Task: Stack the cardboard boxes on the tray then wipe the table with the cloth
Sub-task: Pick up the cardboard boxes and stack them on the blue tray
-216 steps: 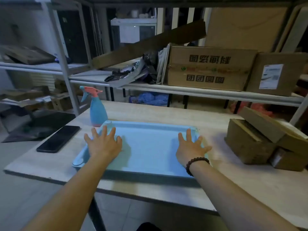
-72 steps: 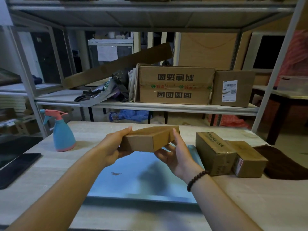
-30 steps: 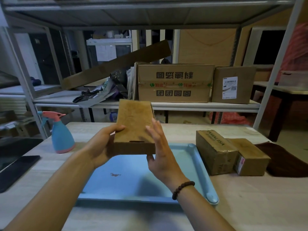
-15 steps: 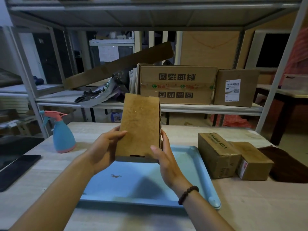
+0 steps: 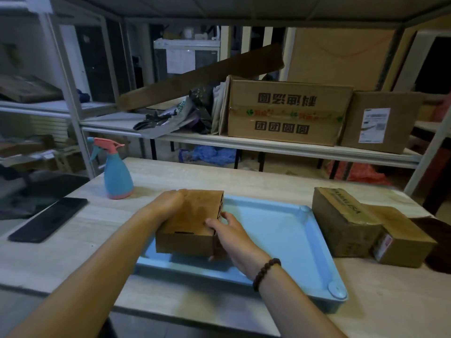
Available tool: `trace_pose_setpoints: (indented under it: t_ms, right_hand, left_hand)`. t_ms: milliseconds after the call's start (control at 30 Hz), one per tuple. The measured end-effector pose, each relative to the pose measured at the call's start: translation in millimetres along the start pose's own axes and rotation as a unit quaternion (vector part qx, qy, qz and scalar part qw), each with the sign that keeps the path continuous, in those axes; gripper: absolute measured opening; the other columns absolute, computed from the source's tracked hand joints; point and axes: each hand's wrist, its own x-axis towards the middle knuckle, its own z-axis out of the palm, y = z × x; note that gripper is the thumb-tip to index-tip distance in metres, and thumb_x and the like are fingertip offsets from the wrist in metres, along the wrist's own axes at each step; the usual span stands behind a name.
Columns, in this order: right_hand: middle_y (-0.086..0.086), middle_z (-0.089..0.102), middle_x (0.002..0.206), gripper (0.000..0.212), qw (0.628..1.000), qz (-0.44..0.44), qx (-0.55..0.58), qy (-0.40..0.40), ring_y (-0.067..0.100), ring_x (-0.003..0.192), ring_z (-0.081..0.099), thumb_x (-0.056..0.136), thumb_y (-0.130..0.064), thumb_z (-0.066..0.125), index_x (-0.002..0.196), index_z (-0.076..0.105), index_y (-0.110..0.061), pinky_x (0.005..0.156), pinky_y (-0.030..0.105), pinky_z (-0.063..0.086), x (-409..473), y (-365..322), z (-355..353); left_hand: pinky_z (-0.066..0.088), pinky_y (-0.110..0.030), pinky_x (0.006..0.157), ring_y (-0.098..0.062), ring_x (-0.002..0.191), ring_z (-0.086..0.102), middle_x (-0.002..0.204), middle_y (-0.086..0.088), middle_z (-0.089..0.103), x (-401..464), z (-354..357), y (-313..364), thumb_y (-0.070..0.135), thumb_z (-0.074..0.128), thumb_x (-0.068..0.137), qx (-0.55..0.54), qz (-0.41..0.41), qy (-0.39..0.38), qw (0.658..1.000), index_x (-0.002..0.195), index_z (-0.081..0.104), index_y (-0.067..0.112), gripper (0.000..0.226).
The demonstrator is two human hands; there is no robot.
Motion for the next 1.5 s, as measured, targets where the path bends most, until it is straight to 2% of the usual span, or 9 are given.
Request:
trace_pose_setpoints:
  t_ms: [67,267,533,700,933,1033,1200,1400,1500]
  right_hand:
    - [-0.001,0.059,0.136,0.054,0.999,-0.008,-0.041,-0.005,0.018,0.115,0.061,0.097,-0.042,0.06,0.144,0.039,-0.027,0.099,0.04,0.053,6,3,7]
    - [0.004,0.056,0.138,0.054,0.984,-0.064,-0.163,0.029,0.025,0.119,0.059,0.091,-0.051,0.056,0.138,0.052,-0.026,0.103,0.04,0.05,16,-6,29]
    - [0.019,0.066,0.113,0.056,0.958,-0.019,-0.28,0.064,0.032,0.095,0.059,0.091,-0.067,0.028,0.074,0.055,-0.021,0.085,0.043,0.048,26,-4,31]
    - [0.013,0.059,0.138,0.048,0.946,-0.068,-0.273,0.16,0.031,0.121,0.059,0.1,-0.038,0.044,0.132,0.062,-0.007,0.102,0.045,0.049,11,-19,-20]
    - [0.015,0.027,0.16,0.071,0.764,-0.057,-0.457,0.452,0.04,0.147,0.02,0.091,-0.037,0.064,0.151,0.032,-0.018,0.119,0.055,0.018,-18,-31,-149]
    - [0.022,0.007,0.167,0.096,0.765,0.077,-0.46,0.445,0.048,0.152,0.001,0.087,-0.045,0.069,0.16,0.012,-0.017,0.121,0.063,0.003,-30,-28,-192]
    - [0.018,0.039,0.149,0.074,0.768,0.117,-0.448,0.442,0.041,0.138,0.034,0.084,-0.04,0.074,0.144,0.037,-0.02,0.111,0.057,0.027,-42,-18,-219]
    - [0.011,0.044,0.137,0.078,0.747,-0.069,-0.396,0.53,0.034,0.127,0.039,0.082,-0.059,0.068,0.144,0.036,-0.023,0.104,0.051,0.032,-46,-29,-211]
    - [0.001,0.045,0.135,0.086,0.853,-0.182,-0.179,0.454,0.023,0.126,0.043,0.079,-0.064,0.071,0.146,0.033,-0.025,0.104,0.045,0.042,-51,-50,-207]
  left_hand:
    - [0.031,-0.047,0.11,-0.033,0.135,0.041,0.152,-0.013,0.04,9,0,-8,0.038,0.035,0.104,0.038,0.023,0.025,0.999,0.148,0.037,0.015,0.049]
    - [0.008,-0.06,0.118,-0.034,0.15,0.006,0.161,-0.01,0.025,12,9,-9,0.031,0.045,0.099,0.13,0.113,0.105,0.98,0.145,0.044,0.028,0.046]
    - [0.0,-0.054,0.12,-0.029,0.151,-0.007,0.166,-0.007,0.013,3,36,19,0.037,0.041,0.099,0.161,0.194,0.123,0.96,0.153,0.031,0.029,0.055]
    - [0.001,-0.055,0.121,-0.029,0.151,-0.003,0.165,-0.006,0.015,-4,71,43,0.038,0.041,0.102,0.181,0.288,0.099,0.935,0.149,0.038,0.037,0.047]
    - [0.005,-0.052,0.121,-0.029,0.15,0.001,0.165,-0.005,0.017,-15,126,66,0.035,0.046,0.1,0.178,0.357,0.035,0.916,0.147,0.039,0.04,0.047]
    - [0.006,-0.052,0.121,-0.029,0.15,0.001,0.165,-0.005,0.016,-18,144,73,0.033,0.049,0.099,0.175,0.366,0.008,0.914,0.148,0.037,0.04,0.051]
    - [0.008,-0.049,0.121,-0.03,0.149,0.003,0.163,-0.006,0.02,-21,157,79,0.01,0.048,0.096,0.179,0.376,-0.02,0.909,0.149,0.035,0.037,0.061]
    - [0.016,-0.041,0.118,-0.02,0.149,0.007,0.161,-0.001,0.025,-25,151,78,0.019,0.051,0.098,0.104,0.366,-0.036,0.924,0.151,0.031,0.03,0.058]
    - [0.023,-0.039,0.116,-0.017,0.148,0.016,0.16,0.003,0.029,-26,142,80,0.04,0.058,0.095,0.038,0.334,-0.053,0.94,0.154,0.026,0.027,0.068]
